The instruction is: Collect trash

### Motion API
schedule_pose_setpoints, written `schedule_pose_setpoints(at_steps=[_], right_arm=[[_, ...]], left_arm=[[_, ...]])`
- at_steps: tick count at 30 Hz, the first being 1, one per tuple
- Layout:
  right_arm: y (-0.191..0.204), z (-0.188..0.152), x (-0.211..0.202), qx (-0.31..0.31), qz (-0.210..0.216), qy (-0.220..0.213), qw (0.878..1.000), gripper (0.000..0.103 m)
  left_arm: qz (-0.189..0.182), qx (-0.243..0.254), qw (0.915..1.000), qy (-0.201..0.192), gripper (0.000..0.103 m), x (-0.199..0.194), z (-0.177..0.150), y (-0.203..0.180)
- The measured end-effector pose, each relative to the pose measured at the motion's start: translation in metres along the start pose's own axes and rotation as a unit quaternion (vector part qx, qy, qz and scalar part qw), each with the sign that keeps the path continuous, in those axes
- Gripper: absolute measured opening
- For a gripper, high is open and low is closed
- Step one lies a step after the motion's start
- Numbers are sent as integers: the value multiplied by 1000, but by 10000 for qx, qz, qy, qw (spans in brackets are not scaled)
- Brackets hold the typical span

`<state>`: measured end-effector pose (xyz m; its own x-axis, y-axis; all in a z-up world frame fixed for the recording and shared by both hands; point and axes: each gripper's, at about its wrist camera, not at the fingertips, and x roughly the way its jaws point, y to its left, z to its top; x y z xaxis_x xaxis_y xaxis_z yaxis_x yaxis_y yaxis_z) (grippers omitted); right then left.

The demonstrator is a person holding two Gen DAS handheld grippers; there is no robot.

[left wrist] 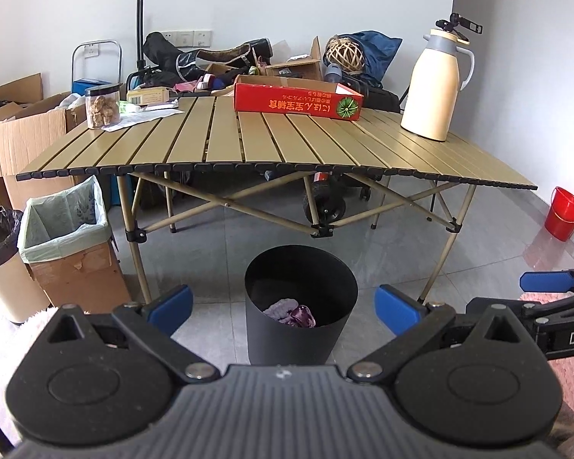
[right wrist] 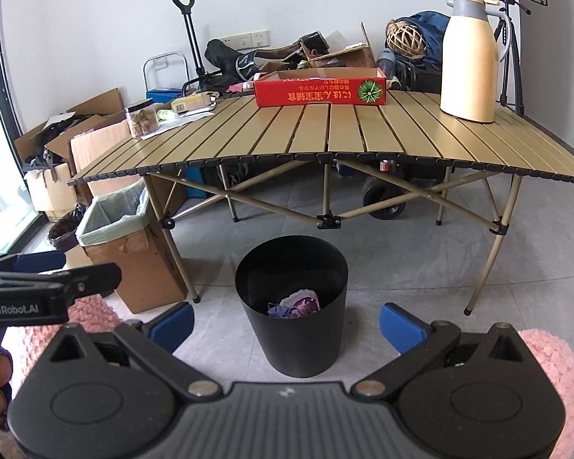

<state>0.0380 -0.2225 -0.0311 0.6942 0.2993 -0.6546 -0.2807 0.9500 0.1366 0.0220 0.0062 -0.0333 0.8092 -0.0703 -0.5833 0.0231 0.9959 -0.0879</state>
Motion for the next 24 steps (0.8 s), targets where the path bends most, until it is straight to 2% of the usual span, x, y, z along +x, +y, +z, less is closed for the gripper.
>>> schedule_pose_setpoints(at_steps=[24], right_arm=[[2, 1, -1, -35, -7, -21, 10000, 103]], left_arm=[[-9, 33, 10000, -18, 103, -2, -1, -2]])
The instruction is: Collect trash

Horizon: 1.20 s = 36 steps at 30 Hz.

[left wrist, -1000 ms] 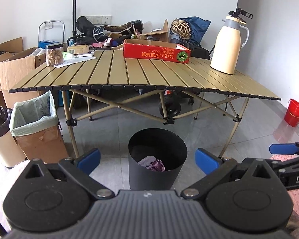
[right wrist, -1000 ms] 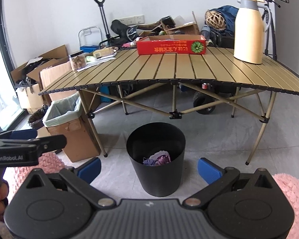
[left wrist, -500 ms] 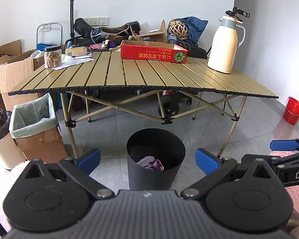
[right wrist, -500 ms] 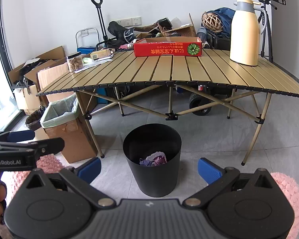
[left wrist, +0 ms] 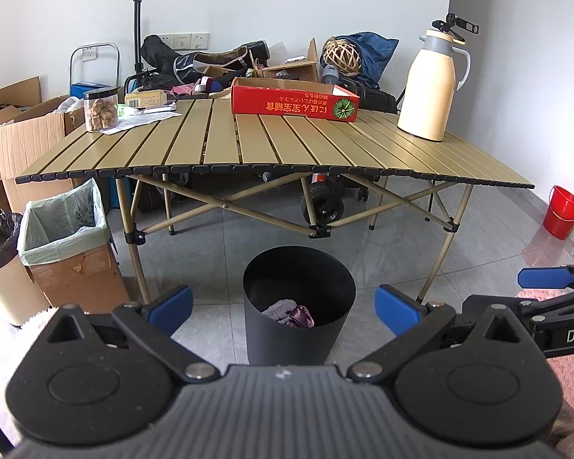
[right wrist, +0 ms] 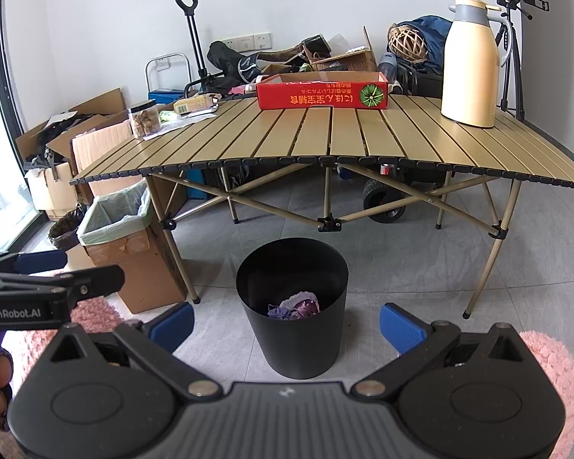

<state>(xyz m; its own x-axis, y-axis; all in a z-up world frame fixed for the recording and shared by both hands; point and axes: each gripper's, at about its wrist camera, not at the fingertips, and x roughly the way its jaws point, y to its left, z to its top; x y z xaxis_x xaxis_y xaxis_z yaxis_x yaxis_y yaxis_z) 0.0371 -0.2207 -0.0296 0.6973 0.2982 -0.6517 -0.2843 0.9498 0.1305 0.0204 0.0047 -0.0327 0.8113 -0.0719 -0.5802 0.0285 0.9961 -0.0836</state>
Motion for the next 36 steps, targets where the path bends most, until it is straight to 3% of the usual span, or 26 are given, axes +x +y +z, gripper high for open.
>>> schedule_pose_setpoints(at_steps=[36], right_arm=[[0, 5, -2, -21, -2, -32, 10000, 103]], left_arm=[[1, 1, 10000, -4, 103, 0, 0, 0]])
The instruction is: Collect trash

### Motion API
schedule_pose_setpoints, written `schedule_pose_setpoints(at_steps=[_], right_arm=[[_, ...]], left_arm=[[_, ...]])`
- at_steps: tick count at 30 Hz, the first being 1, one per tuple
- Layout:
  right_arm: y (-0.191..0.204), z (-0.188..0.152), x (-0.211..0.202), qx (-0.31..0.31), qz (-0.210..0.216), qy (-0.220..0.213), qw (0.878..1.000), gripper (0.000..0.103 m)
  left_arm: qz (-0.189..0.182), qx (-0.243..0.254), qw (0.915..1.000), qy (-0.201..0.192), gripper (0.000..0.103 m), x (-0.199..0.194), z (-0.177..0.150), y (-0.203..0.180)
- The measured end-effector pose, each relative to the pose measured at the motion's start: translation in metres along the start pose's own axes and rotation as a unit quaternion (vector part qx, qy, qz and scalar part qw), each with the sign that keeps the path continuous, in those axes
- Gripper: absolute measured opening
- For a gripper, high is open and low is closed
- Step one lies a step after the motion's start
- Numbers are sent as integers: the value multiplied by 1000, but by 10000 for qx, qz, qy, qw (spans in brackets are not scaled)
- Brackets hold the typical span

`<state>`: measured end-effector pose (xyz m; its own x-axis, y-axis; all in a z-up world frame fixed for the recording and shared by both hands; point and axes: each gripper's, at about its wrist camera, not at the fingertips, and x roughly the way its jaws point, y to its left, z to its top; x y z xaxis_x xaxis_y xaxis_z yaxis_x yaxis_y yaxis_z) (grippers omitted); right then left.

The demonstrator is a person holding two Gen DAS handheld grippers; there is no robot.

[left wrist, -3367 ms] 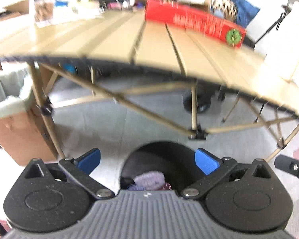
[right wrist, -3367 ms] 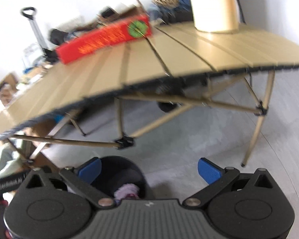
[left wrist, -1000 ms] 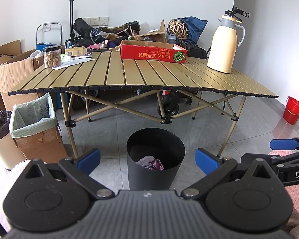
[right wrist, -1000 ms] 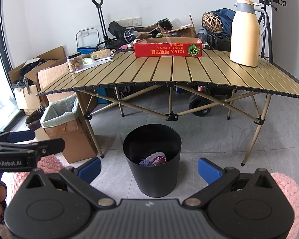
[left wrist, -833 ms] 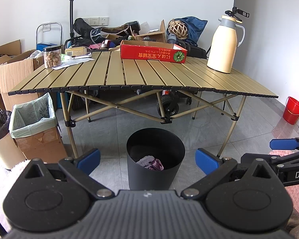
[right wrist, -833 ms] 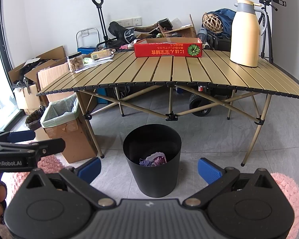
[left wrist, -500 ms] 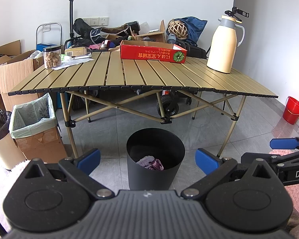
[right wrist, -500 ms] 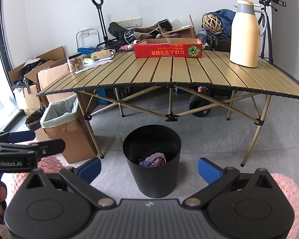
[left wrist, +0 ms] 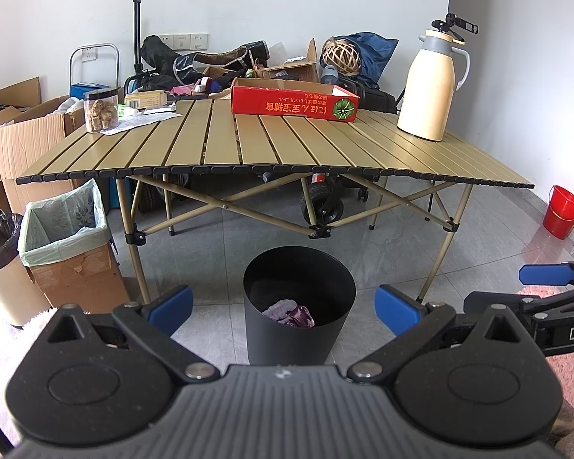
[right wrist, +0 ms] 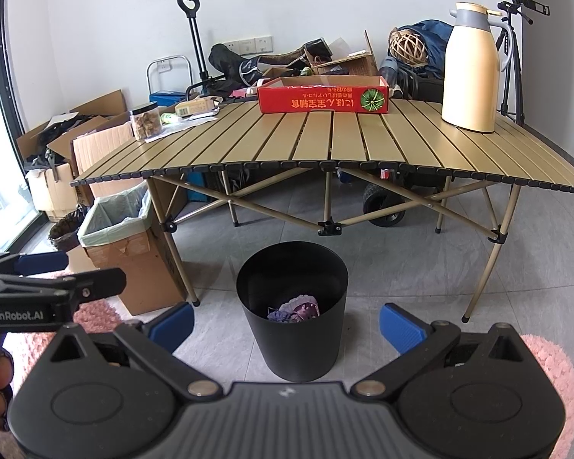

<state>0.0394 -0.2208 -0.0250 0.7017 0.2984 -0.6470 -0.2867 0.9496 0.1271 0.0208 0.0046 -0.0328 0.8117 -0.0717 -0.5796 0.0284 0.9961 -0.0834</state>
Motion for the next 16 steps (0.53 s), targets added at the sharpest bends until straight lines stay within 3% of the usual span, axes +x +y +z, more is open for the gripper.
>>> schedule_pose_setpoints(at_steps=[16], right_arm=[[1, 0, 0, -4, 1, -1, 10000, 103]], left_arm=[[-31, 15, 10000, -4, 103, -4, 1, -3]])
